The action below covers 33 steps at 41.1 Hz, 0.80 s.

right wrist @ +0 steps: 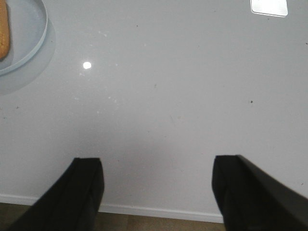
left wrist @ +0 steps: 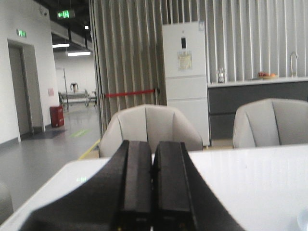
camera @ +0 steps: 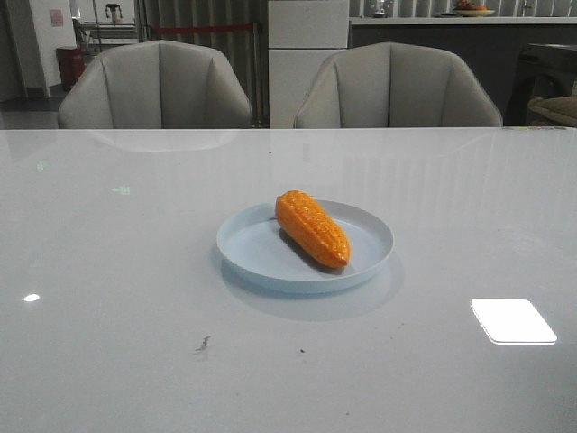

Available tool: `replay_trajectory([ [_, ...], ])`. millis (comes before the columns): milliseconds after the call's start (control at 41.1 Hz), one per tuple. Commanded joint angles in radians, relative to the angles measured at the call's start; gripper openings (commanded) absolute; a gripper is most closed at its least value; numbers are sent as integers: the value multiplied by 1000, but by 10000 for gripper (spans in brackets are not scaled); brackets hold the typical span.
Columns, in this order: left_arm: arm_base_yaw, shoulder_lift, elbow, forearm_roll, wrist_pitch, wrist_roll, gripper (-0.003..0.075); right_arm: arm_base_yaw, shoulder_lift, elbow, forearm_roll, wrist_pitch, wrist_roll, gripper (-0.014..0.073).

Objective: Place corn on plate with both arms

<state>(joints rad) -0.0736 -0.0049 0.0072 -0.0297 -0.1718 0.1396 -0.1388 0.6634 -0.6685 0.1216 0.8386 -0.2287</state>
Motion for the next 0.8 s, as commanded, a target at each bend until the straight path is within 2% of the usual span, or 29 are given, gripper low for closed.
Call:
replay_trajectory([
  [0, 3, -18, 31, 2, -104, -14, 92, -1, -3, -25, 9, -64, -9, 570],
  [219, 10, -18, 37, 24, 36, -14, 92, -1, -3, -25, 9, -64, -9, 570],
  [341, 10, -18, 37, 18, 70, -14, 92, -1, -3, -25, 9, -64, -9, 570],
  [779, 10, -18, 37, 19, 77, -14, 89, -1, -3, -25, 9, -64, -9, 570],
])
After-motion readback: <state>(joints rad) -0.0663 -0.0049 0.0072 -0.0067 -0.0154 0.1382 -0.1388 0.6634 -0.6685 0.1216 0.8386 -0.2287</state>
